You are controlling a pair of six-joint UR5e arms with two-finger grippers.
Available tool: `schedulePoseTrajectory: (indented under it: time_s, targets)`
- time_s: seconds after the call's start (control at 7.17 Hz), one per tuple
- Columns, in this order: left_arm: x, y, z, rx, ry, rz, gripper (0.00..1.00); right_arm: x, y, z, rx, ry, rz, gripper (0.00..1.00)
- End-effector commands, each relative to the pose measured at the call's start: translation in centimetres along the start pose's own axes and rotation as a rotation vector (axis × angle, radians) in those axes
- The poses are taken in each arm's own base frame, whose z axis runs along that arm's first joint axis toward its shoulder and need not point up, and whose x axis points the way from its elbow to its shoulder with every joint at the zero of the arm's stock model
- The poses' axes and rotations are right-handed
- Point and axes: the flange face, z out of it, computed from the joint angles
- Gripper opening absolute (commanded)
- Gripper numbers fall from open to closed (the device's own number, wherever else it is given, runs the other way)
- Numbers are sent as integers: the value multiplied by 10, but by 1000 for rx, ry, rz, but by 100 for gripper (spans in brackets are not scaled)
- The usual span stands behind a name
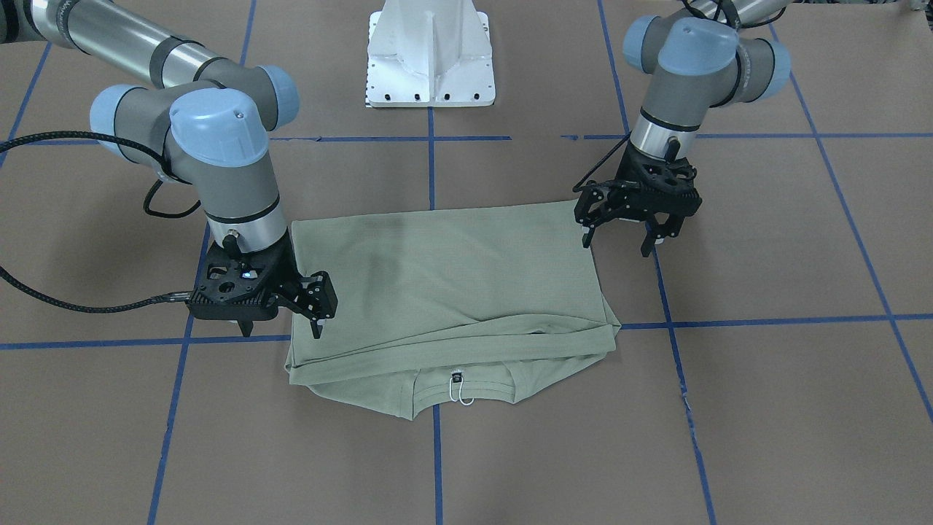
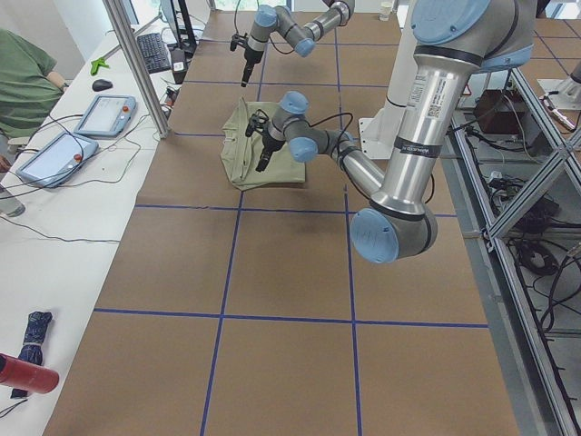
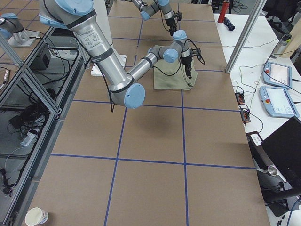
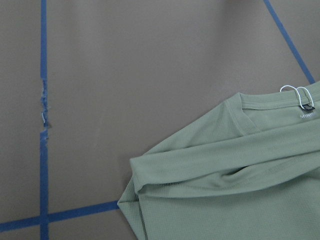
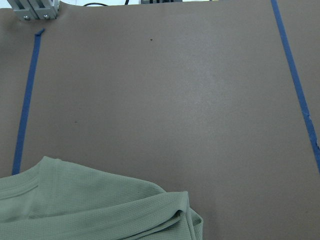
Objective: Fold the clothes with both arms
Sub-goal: 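Lay the hem down near the collar and open both grippers, then lower the left gripper to the folded shirt's side edge nearest it and grasp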
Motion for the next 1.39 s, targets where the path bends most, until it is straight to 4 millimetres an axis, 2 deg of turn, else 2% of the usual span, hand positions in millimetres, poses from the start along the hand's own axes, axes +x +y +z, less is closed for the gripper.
schedulePoseTrajectory:
  time_s: [0.0,0.28,0.7,0.84,1.25]
  targets:
    - [1,83,14,-16,86,-197,84,0,1,-1,0,-3,2,100]
    - [11,110,27,-37,73,-325,67,-1,1,-2,0,-6,9,100]
    - [12,122,36,-42,58,-325,65,-1,2,-2,-1,-5,9,100]
    - [15,124,36,-47,61,-321,60,0,1,-2,1,-4,8,100]
    - [20,135,37,-63,65,-307,0,2,1,-1,-1,-2,7,100]
